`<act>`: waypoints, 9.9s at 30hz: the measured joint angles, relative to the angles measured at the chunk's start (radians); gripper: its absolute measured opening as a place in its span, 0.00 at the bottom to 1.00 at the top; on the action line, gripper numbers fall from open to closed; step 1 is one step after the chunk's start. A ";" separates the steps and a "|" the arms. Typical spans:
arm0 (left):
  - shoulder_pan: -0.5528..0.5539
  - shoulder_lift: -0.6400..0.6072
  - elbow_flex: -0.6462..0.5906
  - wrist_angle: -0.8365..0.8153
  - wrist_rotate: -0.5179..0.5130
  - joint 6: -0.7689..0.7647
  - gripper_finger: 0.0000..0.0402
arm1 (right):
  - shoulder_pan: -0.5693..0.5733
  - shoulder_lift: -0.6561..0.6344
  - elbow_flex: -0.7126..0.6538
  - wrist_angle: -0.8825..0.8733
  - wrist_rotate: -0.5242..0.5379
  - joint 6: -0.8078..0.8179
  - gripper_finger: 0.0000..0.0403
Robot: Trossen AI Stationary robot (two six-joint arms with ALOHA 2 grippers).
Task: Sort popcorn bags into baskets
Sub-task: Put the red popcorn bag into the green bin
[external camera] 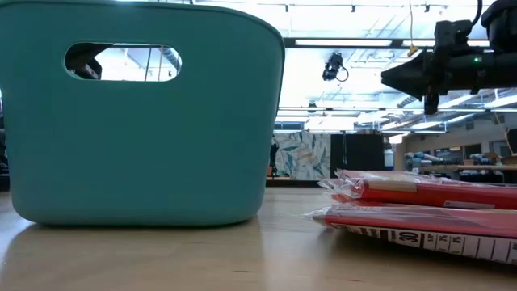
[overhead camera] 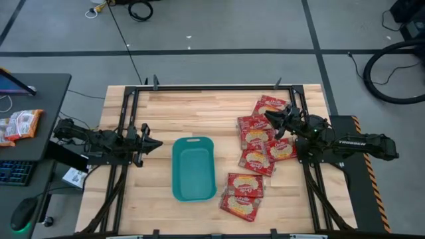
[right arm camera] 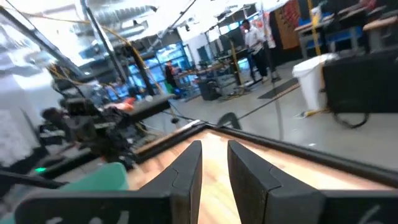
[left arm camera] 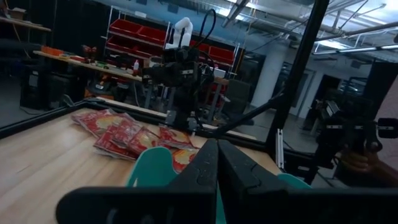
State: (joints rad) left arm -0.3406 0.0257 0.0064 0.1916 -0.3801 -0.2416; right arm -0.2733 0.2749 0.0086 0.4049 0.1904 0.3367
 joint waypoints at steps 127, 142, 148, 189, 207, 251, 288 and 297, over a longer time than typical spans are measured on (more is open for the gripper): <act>0.001 0.000 0.000 0.013 -0.158 0.043 0.02 | 0.554 1.688 1.437 -0.723 0.157 -1.545 0.21; 0.000 0.000 0.000 0.012 -0.138 0.024 0.02 | 0.554 1.533 1.437 -0.831 0.336 -1.232 0.37; 0.001 0.000 0.000 0.012 -0.138 0.026 0.02 | 0.509 1.439 1.437 -1.090 0.318 -0.883 0.37; 0.001 0.000 0.000 0.229 -0.142 0.367 0.02 | 0.776 1.424 1.042 -1.231 0.163 0.416 0.52; 0.001 0.000 0.000 0.230 -0.170 0.368 0.02 | 0.814 1.424 0.867 -1.123 0.189 0.368 0.40; 0.000 0.007 0.000 0.208 -0.169 0.305 0.02 | 0.666 1.693 1.415 -0.739 0.232 -1.452 0.13; 0.001 0.007 0.000 0.170 -0.179 0.304 0.02 | 0.894 1.597 1.351 -1.075 0.167 -0.013 0.37; 0.001 0.009 0.000 0.176 -0.212 0.306 0.02 | 0.968 1.649 1.271 -0.969 0.172 0.111 0.48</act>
State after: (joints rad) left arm -0.3397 0.0344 0.0065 0.3671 -0.5919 0.0641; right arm 0.6944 1.9236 1.2796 -0.5636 0.3628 0.4481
